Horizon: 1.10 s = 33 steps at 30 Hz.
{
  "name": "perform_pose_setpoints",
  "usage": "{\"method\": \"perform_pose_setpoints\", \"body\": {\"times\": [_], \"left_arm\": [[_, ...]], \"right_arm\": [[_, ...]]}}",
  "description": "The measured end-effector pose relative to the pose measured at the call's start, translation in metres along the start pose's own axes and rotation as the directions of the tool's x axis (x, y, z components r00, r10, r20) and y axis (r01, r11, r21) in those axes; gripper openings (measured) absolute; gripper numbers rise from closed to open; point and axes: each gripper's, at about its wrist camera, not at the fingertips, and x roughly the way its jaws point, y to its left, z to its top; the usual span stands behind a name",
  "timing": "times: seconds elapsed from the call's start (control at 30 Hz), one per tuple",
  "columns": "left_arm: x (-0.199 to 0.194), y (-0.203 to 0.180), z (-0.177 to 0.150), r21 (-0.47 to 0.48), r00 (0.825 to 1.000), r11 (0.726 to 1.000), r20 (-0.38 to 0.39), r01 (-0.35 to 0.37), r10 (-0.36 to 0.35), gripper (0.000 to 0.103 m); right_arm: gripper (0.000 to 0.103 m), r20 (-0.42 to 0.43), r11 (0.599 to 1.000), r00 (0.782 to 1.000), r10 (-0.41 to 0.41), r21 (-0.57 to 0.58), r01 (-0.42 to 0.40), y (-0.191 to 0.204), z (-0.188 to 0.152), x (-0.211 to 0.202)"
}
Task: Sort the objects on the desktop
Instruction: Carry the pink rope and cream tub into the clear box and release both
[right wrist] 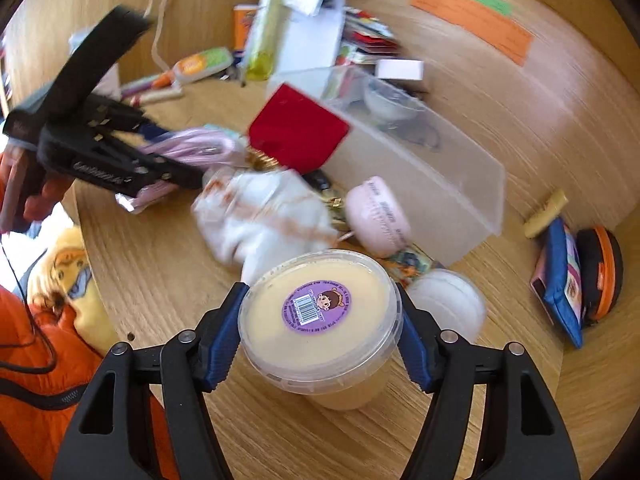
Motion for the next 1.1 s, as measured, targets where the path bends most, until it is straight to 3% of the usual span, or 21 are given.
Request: {"method": "perform_pose_setpoints", "body": {"times": [0.33, 0.63, 0.93, 1.1], "left_arm": [[-0.047, -0.004, 0.02, -0.002, 0.988, 1.0, 0.153, 0.002, -0.002, 0.059], [-0.064, -0.011, 0.049, 0.03, 0.963, 1.0, 0.27, -0.002, -0.006, 0.059], [-0.059, -0.012, 0.089, 0.029, 0.951, 0.999, 0.309, -0.023, 0.013, 0.059], [-0.053, -0.004, 0.116, -0.006, 0.952, 0.999, 0.303, 0.042, -0.039, 0.059]], "right_arm": [[0.065, 0.08, 0.99, 0.997, 0.012, 0.142, -0.023, -0.024, 0.006, -0.03], [0.065, 0.187, 0.978, 0.981, -0.06, 0.207, 0.021, -0.048, 0.024, -0.052], [0.065, 0.237, 0.953, 0.961, -0.14, 0.294, 0.067, -0.089, 0.057, -0.04], [0.065, 0.269, 0.939, 0.955, -0.126, 0.344, 0.026, -0.108, 0.071, -0.026]]}}
